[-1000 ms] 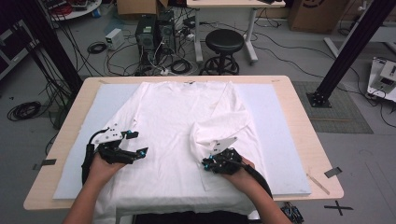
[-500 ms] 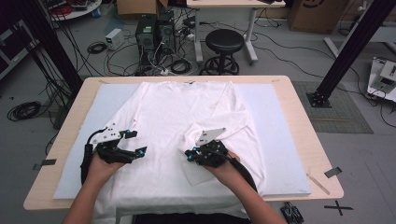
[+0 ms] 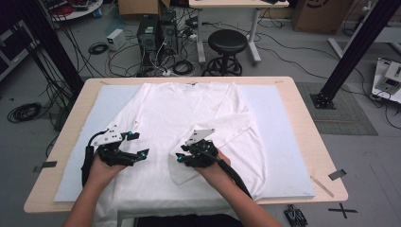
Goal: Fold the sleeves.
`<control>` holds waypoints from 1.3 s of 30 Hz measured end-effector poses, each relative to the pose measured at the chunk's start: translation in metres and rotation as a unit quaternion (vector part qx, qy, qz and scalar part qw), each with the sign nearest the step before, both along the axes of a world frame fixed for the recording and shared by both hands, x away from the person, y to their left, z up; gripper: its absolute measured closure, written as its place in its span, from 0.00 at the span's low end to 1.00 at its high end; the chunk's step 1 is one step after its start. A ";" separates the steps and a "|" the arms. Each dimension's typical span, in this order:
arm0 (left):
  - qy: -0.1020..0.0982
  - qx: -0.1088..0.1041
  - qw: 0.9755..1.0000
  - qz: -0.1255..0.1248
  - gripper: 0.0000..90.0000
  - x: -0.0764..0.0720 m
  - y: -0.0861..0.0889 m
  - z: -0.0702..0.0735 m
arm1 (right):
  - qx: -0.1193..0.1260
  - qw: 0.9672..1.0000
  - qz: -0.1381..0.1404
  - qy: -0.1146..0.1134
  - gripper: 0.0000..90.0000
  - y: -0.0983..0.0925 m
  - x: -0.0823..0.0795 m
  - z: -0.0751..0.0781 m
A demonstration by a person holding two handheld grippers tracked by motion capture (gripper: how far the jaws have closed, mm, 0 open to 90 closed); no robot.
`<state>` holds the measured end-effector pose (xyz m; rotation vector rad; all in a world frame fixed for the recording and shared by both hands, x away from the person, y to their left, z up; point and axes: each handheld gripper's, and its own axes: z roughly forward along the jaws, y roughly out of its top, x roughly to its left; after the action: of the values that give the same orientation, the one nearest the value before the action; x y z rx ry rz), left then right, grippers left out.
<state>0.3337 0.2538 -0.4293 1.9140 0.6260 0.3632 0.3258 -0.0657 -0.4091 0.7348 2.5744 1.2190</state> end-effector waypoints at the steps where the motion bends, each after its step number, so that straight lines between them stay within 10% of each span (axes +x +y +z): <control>1: 0.000 0.000 1.000 -0.001 0.23 -0.001 -0.002 0.000 | 0.006 1.000 -0.005 -0.003 0.69 -0.005 -0.001 0.002; 17: 0.016 0.015 0.998 -0.054 0.23 -0.013 -0.040 -0.001 | 0.061 0.989 -0.134 -0.013 0.57 -0.127 0.007 0.005; 30: 0.031 0.075 0.989 -0.126 0.25 -0.025 -0.094 -0.013 | 0.059 0.985 -0.164 -0.008 0.57 -0.146 0.015 -0.003; 34: 0.047 0.123 0.982 -0.138 0.48 -0.028 -0.105 -0.022 | 0.054 0.984 -0.170 -0.011 0.57 -0.149 0.016 -0.003; 39: 0.044 0.119 0.981 -0.149 0.82 -0.031 -0.105 -0.020 | 0.054 0.982 -0.179 -0.006 0.57 -0.154 0.019 -0.005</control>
<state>0.3024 0.1492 -0.4497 2.2254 0.3540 0.1679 0.3443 -0.2194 -0.4142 1.1481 2.2475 1.2431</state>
